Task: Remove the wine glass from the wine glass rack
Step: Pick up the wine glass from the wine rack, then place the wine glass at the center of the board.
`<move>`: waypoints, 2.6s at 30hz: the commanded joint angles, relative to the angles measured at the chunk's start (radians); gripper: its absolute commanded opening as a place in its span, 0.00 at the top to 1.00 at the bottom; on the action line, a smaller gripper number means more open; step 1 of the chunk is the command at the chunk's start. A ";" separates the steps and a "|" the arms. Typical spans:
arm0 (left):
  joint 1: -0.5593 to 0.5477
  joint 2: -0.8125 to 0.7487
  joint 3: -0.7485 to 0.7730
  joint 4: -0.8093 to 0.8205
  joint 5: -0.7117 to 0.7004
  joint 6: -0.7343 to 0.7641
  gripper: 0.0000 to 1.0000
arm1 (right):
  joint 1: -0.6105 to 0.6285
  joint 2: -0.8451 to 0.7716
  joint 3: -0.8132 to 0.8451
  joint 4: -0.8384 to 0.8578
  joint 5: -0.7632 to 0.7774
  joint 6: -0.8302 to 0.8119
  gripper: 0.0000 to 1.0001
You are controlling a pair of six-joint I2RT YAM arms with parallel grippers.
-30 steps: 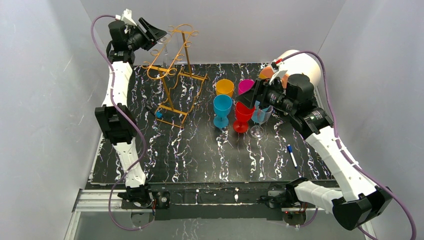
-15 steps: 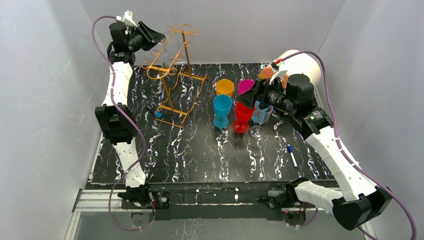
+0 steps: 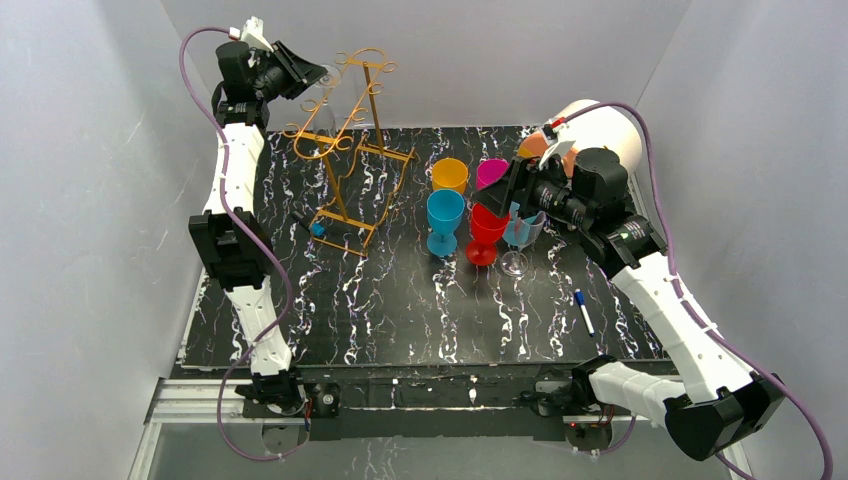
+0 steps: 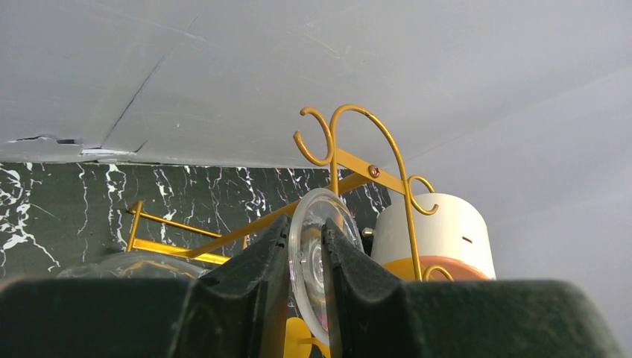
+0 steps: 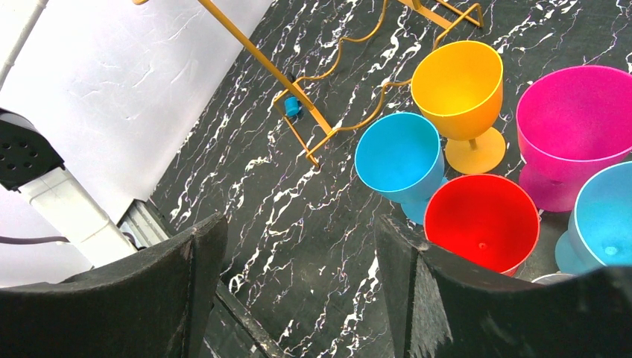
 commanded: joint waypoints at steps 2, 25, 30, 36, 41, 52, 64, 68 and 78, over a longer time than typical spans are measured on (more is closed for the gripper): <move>0.002 -0.064 0.006 -0.081 -0.022 0.069 0.83 | 0.000 -0.016 0.041 0.022 -0.011 0.004 0.20; 0.037 -0.092 -0.090 0.192 0.055 -0.189 1.00 | 0.000 -0.020 0.036 0.021 0.000 -0.002 0.19; 0.056 -0.103 -0.124 0.304 0.051 -0.291 1.00 | 0.001 -0.021 0.036 0.023 -0.004 -0.001 0.19; 0.060 -0.057 -0.130 0.490 0.083 -0.477 1.00 | 0.000 -0.020 0.036 0.020 0.000 0.003 0.19; 0.065 -0.096 -0.170 0.398 0.027 -0.361 1.00 | 0.001 -0.022 0.036 0.020 0.001 0.003 0.19; 0.073 -0.259 -0.242 0.244 -0.182 -0.146 1.00 | 0.000 -0.015 0.037 0.028 -0.012 0.010 0.19; 0.093 -0.431 -0.391 0.133 -0.311 -0.011 1.00 | 0.001 -0.016 0.030 0.028 -0.007 0.009 0.19; 0.175 -0.532 -0.518 0.198 -0.321 -0.074 1.00 | 0.001 -0.019 0.032 0.024 -0.003 0.003 0.19; 0.218 -0.745 -0.690 0.050 -0.388 0.049 1.00 | 0.001 -0.019 0.026 0.036 -0.022 0.013 0.18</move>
